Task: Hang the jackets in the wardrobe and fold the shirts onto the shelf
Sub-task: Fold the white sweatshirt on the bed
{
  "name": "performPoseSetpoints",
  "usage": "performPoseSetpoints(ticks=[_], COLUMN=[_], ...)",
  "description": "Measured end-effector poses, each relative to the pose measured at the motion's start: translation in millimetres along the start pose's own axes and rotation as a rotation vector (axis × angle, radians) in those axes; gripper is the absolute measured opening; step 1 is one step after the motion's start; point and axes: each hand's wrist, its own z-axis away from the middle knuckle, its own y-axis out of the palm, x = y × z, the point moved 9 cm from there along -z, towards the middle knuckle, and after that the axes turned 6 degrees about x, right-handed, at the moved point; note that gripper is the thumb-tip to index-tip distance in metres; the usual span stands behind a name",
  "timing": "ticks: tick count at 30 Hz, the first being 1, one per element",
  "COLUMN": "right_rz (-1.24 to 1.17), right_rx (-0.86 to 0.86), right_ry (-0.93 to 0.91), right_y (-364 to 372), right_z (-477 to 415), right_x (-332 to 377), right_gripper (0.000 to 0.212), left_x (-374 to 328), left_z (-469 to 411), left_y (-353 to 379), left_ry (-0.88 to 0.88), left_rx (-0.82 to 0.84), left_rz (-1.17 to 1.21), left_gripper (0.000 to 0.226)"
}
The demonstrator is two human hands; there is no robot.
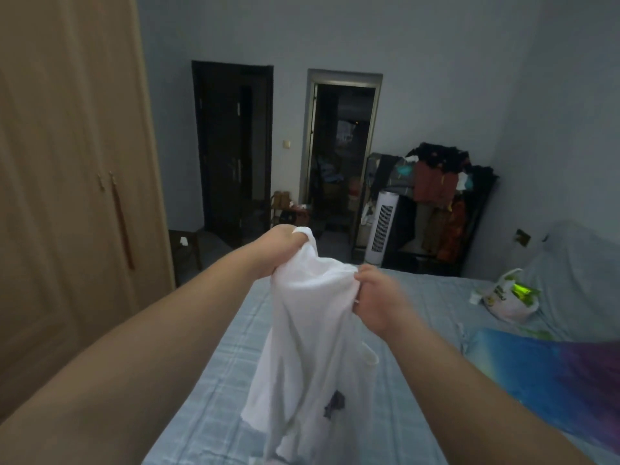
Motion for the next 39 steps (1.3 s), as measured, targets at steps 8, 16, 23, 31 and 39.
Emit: performPoseSetpoints(ticks=[8, 16, 23, 31, 39], right_rz=[0.333, 0.641, 1.051, 1.059, 1.053], right_rx=[0.024, -0.017, -0.143, -0.337, -0.218], right_ry=[-0.203, -0.216, -0.345, -0.128, 0.145], right_y=[4, 11, -12, -99, -121], right_z=[-13, -9, 10, 33, 56], right_x=[67, 72, 76, 23, -95], right_gripper=[0.023, 0.022, 0.019, 0.015, 0.042], left_x=[19, -45, -47, -52, -56], left_z=[5, 25, 11, -4, 0], left_y=[-1, 68, 103, 103, 96], left_ry=[-0.105, 0.300, 0.324, 0.362, 0.369], left_rx=[0.069, 0.172, 0.228, 0.149, 0.089], left_rz=[-0.353, -0.339, -0.568, -0.525, -0.451], left_gripper=[0.049, 0.034, 0.016, 0.007, 0.005])
